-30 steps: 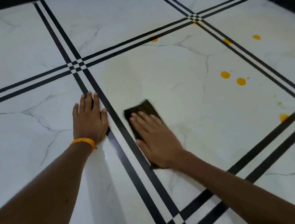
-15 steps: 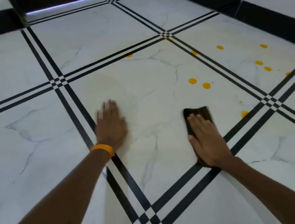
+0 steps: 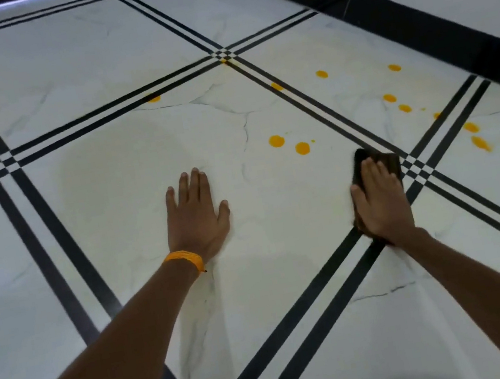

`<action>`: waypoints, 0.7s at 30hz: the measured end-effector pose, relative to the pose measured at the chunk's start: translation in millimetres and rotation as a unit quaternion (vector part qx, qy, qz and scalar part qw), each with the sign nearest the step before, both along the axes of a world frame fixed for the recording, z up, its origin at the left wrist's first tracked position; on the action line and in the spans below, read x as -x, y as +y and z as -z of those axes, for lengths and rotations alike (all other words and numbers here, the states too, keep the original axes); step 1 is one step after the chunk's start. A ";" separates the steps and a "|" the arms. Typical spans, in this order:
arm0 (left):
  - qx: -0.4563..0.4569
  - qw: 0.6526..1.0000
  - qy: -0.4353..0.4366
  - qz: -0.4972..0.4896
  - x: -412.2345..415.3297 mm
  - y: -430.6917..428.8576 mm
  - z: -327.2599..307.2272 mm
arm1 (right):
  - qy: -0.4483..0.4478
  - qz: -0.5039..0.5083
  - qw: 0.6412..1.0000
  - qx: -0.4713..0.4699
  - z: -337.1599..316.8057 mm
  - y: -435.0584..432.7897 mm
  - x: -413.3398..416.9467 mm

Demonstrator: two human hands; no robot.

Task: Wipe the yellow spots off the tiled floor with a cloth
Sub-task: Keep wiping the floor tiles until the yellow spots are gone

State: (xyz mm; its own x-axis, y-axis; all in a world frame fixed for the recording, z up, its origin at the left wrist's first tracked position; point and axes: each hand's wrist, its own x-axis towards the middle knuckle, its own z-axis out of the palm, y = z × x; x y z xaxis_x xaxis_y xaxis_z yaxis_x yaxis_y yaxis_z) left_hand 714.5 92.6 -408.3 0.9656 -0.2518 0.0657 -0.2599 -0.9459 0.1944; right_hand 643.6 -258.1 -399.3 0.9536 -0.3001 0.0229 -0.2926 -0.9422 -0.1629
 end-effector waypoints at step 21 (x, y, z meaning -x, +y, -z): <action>0.008 1.000 0.015 0.007 -5.7 -2.3 2.9 | 0.051 -0.342 0.938 0.019 -7.3 45.8 -60.9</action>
State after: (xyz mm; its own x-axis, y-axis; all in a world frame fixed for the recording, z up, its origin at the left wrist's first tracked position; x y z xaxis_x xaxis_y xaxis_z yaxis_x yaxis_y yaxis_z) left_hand 720.2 90.3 -411.2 0.9638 -0.2635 0.0414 -0.2661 -0.9391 0.2174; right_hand 704.5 -212.3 -392.0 0.9208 0.3818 -0.0799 0.3701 -0.9198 -0.1301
